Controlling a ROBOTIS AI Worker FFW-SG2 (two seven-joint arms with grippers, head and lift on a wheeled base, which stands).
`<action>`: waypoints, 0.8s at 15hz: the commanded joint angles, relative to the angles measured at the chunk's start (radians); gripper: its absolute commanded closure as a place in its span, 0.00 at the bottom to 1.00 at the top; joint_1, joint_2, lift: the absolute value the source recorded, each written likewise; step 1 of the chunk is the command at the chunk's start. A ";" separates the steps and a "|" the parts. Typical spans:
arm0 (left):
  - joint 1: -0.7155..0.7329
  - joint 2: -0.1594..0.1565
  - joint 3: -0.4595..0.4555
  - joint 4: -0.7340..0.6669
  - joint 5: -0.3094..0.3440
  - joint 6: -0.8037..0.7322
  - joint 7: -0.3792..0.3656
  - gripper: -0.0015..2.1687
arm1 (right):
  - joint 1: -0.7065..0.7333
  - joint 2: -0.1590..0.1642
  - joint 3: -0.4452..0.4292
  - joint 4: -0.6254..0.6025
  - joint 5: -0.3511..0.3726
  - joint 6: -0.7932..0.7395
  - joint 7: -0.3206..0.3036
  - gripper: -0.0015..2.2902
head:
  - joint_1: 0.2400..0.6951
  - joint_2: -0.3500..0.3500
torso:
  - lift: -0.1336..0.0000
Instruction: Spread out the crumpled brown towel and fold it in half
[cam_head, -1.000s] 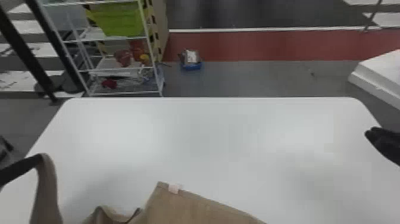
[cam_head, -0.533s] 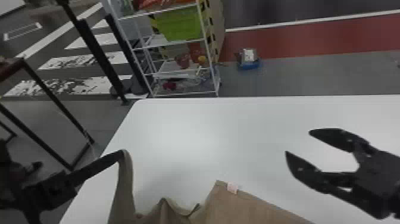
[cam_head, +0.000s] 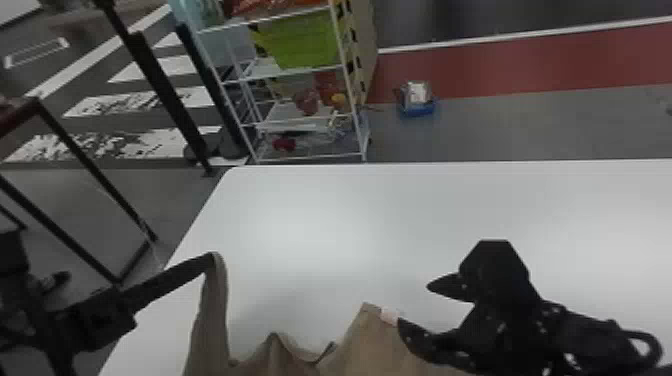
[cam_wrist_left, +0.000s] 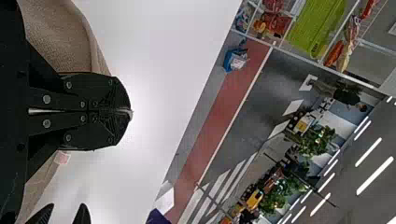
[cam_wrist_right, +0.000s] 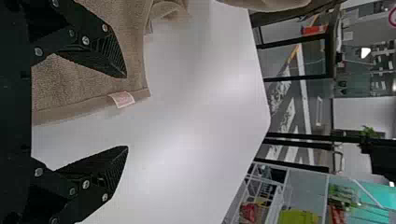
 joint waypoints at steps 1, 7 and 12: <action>0.009 0.000 -0.003 -0.007 -0.003 0.000 -0.001 0.61 | -0.083 0.009 0.071 0.058 0.006 0.091 0.001 0.18 | 1.00 1.00 | 0.07; 0.025 -0.001 -0.003 -0.025 -0.014 0.000 -0.001 0.61 | -0.238 0.034 0.141 0.131 -0.017 0.337 0.029 0.18 | 1.00 1.00 | 0.07; 0.032 -0.006 -0.007 -0.031 -0.014 0.000 -0.001 0.61 | -0.336 0.034 0.148 0.293 -0.068 0.334 0.061 0.19 | 1.00 1.00 | 0.07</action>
